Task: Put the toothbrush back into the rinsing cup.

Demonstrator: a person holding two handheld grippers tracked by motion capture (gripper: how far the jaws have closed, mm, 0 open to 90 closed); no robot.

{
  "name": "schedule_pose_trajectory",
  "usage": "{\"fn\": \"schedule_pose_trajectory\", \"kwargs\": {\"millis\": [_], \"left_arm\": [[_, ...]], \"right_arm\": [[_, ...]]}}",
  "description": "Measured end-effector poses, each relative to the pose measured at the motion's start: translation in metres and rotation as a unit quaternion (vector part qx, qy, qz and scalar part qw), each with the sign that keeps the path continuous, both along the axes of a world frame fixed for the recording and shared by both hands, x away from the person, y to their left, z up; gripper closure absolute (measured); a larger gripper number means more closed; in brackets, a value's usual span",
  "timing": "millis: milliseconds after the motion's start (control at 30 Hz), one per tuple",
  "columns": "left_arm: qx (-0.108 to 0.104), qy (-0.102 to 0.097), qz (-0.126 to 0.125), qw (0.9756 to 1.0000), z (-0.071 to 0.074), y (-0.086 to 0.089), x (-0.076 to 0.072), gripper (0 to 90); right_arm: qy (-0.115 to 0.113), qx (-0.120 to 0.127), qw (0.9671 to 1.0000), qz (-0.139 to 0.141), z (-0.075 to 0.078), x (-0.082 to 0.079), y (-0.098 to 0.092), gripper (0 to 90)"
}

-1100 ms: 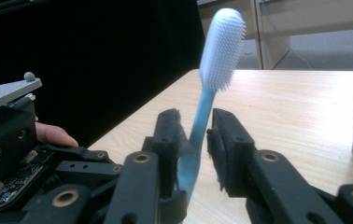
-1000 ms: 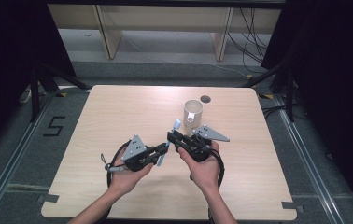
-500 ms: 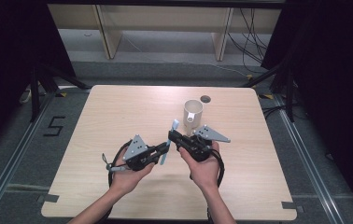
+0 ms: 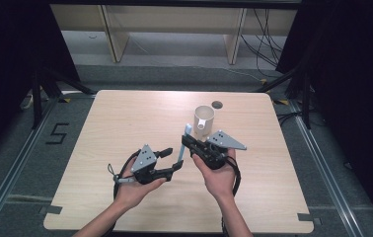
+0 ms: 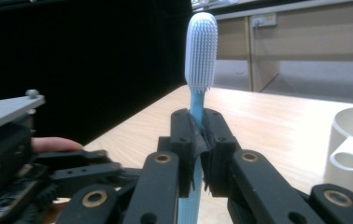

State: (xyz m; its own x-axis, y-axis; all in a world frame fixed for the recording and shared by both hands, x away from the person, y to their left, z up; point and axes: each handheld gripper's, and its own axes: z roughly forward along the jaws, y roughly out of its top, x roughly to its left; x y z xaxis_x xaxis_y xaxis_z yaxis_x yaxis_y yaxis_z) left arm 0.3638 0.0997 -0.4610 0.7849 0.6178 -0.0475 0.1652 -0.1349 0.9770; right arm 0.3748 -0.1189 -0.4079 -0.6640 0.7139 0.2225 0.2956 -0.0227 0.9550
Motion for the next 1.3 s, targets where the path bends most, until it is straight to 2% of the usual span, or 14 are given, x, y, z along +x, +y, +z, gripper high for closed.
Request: {"fn": "schedule_pose_trajectory", "kwargs": {"millis": [33,100,133,233,267,533,633,833,867,933,1033,1067,1133,1300], "left_arm": [[0.000,0.000,0.000,1.0000,0.000,0.000,0.000,35.3],[0.013,-0.014,0.002,0.9998,0.002,0.004,-0.002,32.6],[0.024,-0.020,0.012,0.9994,0.001,0.010,-0.003,29.2],[0.031,-0.016,0.020,0.9992,-0.001,0.017,-0.003,28.6],[0.035,-0.014,0.025,0.9990,-0.003,0.025,-0.003,28.6],[0.033,-0.013,0.054,0.9979,-0.008,0.051,-0.006,28.0],[0.027,-0.014,0.069,0.9972,-0.008,0.061,-0.009,28.0],[0.021,-0.012,0.094,0.9953,-0.011,0.078,-0.013,27.7],[0.017,-0.010,0.098,0.9950,-0.012,0.080,-0.013,27.7],[0.009,-0.009,0.107,0.9941,-0.016,0.087,-0.011,27.5],[0.011,-0.006,0.115,0.9932,-0.017,0.092,-0.011,27.6],[0.014,-0.003,0.119,0.9928,-0.017,0.094,-0.010,27.5],[0.014,-0.001,0.126,0.9919,-0.018,0.097,-0.010,27.6],[0.016,-0.001,0.127,0.9918,-0.018,0.099,-0.010,27.6]], "right_arm": [[0.000,0.000,1.0000,0.000,0.000,0.000,0.000,84.7],[-0.002,-0.004,1.0000,-0.002,0.001,0.000,-0.002,84.7],[-0.006,-0.002,1.0000,-0.007,0.002,0.000,-0.004,84.7],[-0.009,-0.003,0.9999,-0.013,0.003,0.001,-0.006,84.7],[-0.016,-0.009,0.9997,-0.018,0.004,0.002,-0.009,84.7],[-0.028,-0.008,0.9991,-0.030,0.007,0.002,-0.015,84.7],[-0.026,-0.010,0.9991,-0.033,0.009,0.003,-0.017,84.7],[-0.039,-0.020,0.9984,-0.034,0.012,0.006,-0.019,84.6],[-0.030,-0.017,0.9986,-0.040,0.013,0.004,-0.020,84.7],[-0.040,-0.022,0.9980,-0.044,0.014,0.007,-0.022,84.7],[-0.048,-0.030,0.9973,-0.047,0.015,0.008,-0.026,84.6],[-0.042,-0.022,0.9973,-0.055,0.016,0.008,-0.028,84.6],[-0.046,-0.021,0.9972,-0.055,0.017,0.009,-0.030,84.6],[-0.050,-0.021,0.9963,-0.067,0.021,0.008,-0.037,84.6]]}}
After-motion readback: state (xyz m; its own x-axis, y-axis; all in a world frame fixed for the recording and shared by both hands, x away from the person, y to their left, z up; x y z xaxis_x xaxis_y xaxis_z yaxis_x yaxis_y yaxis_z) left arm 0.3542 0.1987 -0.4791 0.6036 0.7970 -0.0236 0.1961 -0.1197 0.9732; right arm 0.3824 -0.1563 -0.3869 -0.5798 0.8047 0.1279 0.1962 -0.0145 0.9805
